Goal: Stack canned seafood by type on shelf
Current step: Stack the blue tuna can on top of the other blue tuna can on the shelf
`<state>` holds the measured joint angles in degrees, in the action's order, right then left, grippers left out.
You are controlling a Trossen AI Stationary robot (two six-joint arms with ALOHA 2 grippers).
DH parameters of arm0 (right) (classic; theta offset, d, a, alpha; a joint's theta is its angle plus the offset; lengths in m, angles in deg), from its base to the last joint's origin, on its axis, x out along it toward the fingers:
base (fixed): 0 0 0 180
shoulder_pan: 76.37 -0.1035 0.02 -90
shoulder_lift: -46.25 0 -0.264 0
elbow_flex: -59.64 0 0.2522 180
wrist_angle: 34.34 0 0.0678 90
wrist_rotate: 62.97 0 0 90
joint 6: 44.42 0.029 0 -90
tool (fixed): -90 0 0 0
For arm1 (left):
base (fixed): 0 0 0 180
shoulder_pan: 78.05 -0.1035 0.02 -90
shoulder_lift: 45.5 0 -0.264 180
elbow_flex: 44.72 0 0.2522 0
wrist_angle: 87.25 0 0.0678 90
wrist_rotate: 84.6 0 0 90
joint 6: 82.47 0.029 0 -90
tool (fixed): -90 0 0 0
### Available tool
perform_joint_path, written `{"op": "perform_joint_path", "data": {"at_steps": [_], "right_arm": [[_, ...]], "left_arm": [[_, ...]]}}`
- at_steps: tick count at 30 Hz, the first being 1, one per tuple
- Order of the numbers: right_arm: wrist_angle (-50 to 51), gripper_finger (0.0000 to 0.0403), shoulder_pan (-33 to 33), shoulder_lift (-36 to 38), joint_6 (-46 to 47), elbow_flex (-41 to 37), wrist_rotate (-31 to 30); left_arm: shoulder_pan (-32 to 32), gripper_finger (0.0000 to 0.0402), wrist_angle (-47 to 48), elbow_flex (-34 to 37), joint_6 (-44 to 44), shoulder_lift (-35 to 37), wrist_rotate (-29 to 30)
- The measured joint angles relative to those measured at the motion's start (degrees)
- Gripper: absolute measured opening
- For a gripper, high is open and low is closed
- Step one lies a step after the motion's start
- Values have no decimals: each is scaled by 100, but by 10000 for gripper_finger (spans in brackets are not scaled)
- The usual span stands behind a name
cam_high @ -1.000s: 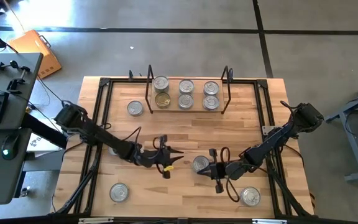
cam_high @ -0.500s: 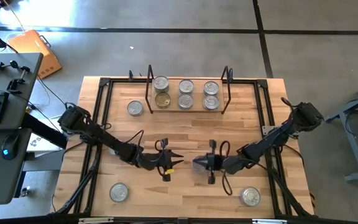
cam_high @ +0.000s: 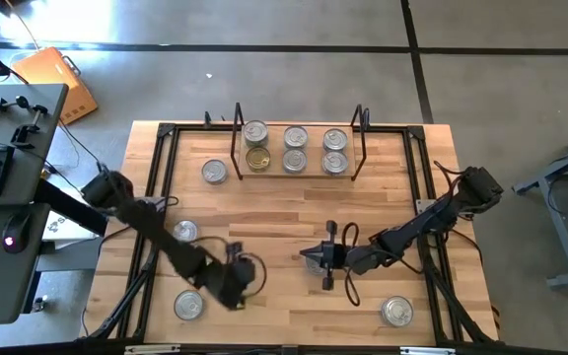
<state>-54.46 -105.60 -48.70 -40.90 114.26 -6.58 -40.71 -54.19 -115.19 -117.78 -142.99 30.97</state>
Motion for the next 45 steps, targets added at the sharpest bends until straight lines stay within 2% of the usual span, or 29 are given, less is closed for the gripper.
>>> {"op": "perform_joint_path", "data": {"at_steps": [3, 11, 16, 21, 24, 28, 32, 34, 36, 40, 45], "right_arm": [[-137, 0, 31, 0, -104, 0, 0], [-381, 0, 135, 0, -287, 0, 0], [-397, 0, 230, 1, -356, 0, 0], [-409, 0, 265, 1, -357, 0, 73], [-409, 0, 263, 0, -382, 0, 246], [-409, 0, 262, 2, -399, 0, 267], [-384, 0, 262, 0, -399, 0, 268], [-355, 0, 262, 2, -389, 0, 271], [-337, 0, 262, 0, -358, 0, 271], [-291, 0, 258, 1, -355, 0, 273], [-204, 0, 258, 1, -220, 0, 275]], "left_arm": [[399, 60, 1067, -381, -1269, 4, -658], [1686, 60, 3525, -1095, -5016, 4, -1846], [2394, 56, 3638, -1216, -6766, 3, -2039], [2629, 33, 3619, -824, -7200, -11, -1645], [2496, 15, 3541, -466, -6970, -9, -1607], [2096, 2, 3158, -4, -6044, 39, -1458], [1541, 3, 2726, 182, -4746, 14, -442], [1236, 2, 2438, 196, -3936, -5, 217], [914, 2, 2075, 225, -3058, -27, 627], [257, 2, 1265, 214, -1438, -28, 1041], [-141, 2, 570, 210, -73, -26, 1295]]}}
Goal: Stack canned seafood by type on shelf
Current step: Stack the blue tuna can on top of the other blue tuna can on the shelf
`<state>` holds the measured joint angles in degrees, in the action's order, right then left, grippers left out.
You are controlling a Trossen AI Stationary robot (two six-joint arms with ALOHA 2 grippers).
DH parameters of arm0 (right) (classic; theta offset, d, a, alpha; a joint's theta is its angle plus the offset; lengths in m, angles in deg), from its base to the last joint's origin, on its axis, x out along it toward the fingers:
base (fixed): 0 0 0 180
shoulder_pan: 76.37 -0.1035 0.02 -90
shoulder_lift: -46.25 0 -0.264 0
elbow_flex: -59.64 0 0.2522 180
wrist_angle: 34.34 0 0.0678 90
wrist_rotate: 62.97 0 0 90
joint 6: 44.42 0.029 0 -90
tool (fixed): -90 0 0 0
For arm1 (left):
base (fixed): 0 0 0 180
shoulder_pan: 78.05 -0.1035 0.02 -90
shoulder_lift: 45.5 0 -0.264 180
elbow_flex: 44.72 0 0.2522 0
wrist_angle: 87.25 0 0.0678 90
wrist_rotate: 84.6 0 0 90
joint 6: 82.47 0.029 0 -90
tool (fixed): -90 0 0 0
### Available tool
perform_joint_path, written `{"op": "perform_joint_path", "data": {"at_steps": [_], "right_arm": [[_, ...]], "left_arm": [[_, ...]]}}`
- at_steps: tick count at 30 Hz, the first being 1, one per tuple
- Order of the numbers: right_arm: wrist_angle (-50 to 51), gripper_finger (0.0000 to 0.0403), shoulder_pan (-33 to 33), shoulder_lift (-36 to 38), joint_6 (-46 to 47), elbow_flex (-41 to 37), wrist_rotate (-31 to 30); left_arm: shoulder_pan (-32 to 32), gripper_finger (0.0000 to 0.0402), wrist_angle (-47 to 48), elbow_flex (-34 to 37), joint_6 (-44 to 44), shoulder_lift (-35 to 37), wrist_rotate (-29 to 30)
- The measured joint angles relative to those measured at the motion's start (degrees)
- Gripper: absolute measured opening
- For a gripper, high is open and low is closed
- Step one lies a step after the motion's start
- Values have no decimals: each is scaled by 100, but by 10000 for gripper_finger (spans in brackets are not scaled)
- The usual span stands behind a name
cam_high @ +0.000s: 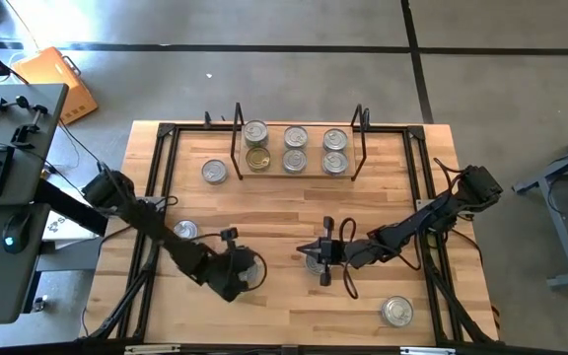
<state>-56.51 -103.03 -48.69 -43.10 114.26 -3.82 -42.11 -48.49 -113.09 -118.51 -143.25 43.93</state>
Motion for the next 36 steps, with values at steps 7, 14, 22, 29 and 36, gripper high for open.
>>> {"op": "perform_joint_path", "data": {"at_steps": [7, 14, 22, 29, 36], "right_arm": [[145, 0, 0, 0, 222, 0, 2], [143, 0, 0, -1, 274, 0, 1], [142, 0, 4, 1, 228, 0, 0], [141, 0, 4, 1, 211, 0, 0], [-1, 0, -27, 15, -24, 0, 3]], "left_arm": [[755, 2, -5, 0, -156, 70, 390], [1668, 17, 159, -2, -630, 72, 837], [1699, 125, -25, 222, 188, 20, 524], [1363, 159, -861, 796, 882, 15, -167], [1018, 70, -1207, 1081, 1464, 43, -224]]}}
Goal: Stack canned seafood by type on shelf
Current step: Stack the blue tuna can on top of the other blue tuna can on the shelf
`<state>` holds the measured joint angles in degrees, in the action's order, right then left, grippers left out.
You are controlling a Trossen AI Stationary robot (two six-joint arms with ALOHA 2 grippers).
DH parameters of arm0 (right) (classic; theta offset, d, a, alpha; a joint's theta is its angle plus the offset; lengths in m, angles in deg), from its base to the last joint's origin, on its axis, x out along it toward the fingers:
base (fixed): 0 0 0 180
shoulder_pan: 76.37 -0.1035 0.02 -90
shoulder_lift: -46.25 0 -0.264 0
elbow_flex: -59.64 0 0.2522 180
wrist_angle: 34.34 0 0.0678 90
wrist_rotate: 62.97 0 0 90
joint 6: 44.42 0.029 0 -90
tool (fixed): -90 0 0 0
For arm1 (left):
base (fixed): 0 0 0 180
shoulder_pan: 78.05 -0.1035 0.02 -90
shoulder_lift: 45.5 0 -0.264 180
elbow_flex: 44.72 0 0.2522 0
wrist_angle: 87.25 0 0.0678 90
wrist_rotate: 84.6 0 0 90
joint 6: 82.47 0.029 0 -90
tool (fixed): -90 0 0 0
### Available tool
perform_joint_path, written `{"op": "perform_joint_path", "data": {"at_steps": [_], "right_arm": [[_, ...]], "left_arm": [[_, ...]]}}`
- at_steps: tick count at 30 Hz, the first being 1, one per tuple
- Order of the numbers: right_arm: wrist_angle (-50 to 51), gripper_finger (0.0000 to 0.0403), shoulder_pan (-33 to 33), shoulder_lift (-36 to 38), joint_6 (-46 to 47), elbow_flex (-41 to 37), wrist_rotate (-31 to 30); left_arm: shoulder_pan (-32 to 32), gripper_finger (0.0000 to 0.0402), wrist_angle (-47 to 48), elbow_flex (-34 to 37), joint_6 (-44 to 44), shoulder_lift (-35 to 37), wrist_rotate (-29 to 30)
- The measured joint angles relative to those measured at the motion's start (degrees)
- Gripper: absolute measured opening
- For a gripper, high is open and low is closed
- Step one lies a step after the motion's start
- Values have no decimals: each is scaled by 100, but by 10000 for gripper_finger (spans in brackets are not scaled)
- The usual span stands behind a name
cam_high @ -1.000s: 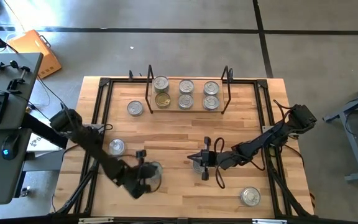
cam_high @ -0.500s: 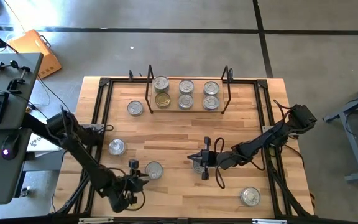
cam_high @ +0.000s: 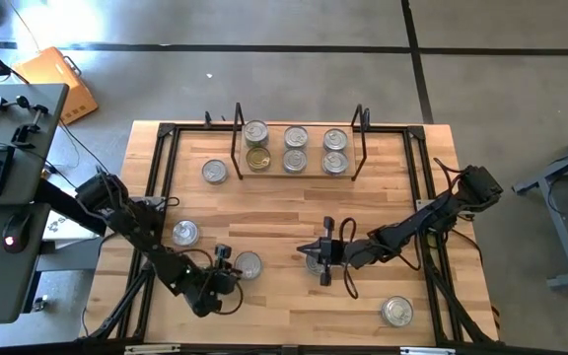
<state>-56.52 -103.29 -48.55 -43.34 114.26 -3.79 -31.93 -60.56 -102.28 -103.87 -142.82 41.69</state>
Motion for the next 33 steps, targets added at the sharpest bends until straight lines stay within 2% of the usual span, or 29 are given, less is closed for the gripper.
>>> {"op": "perform_joint_path", "data": {"at_steps": [6, 10, 16, 19, 27, 30, 33], "right_arm": [[-157, 0, -290, 389, -777, 0, 254], [-152, 0, -413, 594, -1040, 0, 224], [332, 11, -280, 595, -725, 0, 418], [475, 44, -120, 465, -605, 0, 717], [-7, 180, 417, -378, -1075, 5, 1488], [-39, 222, 566, -752, -1503, 198, 1503], [27, 248, 632, -1098, -2329, 510, 1496]], "left_arm": [[-462, 7, -404, 69, 534, -6, -37], [-823, 2, -1041, 93, 1031, -29, -194], [-1246, 0, -2003, 101, 1762, -45, -434], [-1410, 0, -2237, 101, 1875, -45, -445], [-1674, 0, -2682, 97, 2029, -43, -644], [-1728, 0, -2716, 97, 2147, -43, -642], [-1783, 0, -2811, 97, 2165, -43, -644]]}}
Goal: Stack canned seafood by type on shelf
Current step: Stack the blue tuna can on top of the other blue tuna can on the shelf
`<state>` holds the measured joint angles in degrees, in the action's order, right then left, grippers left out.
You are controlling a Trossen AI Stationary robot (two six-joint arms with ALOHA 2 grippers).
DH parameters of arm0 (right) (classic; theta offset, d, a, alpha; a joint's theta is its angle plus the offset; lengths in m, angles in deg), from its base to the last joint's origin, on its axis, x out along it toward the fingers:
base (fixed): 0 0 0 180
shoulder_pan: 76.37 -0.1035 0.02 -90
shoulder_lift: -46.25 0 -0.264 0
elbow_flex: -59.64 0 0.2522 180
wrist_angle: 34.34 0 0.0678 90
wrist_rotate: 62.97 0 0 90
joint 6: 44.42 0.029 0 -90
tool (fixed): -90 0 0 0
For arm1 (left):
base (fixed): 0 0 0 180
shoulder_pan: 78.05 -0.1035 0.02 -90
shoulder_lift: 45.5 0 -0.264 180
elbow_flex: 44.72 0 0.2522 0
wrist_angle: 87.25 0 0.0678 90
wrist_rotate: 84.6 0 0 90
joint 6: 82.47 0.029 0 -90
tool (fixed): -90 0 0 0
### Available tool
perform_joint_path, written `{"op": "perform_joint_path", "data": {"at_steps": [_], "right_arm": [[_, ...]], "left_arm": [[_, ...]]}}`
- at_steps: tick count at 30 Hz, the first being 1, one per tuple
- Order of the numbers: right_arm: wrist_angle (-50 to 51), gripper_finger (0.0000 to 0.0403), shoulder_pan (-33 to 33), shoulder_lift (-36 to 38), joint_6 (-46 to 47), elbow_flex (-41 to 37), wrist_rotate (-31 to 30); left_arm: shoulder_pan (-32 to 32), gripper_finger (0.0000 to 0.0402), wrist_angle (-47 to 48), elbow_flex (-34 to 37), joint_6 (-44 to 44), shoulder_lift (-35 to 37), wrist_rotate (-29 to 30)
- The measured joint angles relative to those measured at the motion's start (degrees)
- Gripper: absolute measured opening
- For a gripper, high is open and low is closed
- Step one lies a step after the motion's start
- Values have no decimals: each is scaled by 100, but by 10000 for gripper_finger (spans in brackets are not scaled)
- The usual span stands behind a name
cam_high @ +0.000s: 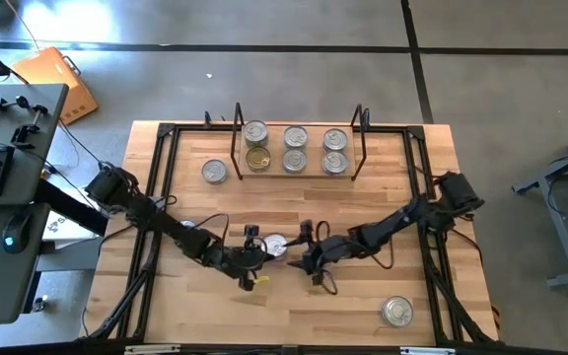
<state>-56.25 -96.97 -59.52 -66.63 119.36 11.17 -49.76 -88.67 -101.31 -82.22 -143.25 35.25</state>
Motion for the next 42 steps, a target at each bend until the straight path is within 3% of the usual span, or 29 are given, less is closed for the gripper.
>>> {"op": "perform_joint_path", "data": {"at_steps": [5, 11, 15, 20, 25, 32, 37, 42], "right_arm": [[573, 260, -11, -475, -949, 584, -400], [1656, 253, -7, -614, -957, 1176, -1094], [2215, 214, -28, -614, -948, 1454, -1115], [2524, 125, -107, -614, -930, 1598, -1251], [2944, 119, -235, -539, -566, 1636, -1661], [4777, 119, -309, 305, 375, 1632, -2508], [5846, 119, -26, 1209, 825, 1632, -3151], [6120, 119, 894, 1860, 828, 1632, -3464]], "left_arm": [[-75, 0, -226, -4, 94, 4, 2], [-99, 0, -379, -7, 261, 10, 31], [-98, 0, -497, -7, 338, 11, 32], [-91, 0, -536, -7, 326, 15, 249], [-22, 17, -399, -149, 631, 27, 497], [191, 77, 243, -357, 566, 220, 1595], [265, 89, 186, -363, 85, 188, 1675], [254, 86, 197, -359, -319, 177, 1670]]}}
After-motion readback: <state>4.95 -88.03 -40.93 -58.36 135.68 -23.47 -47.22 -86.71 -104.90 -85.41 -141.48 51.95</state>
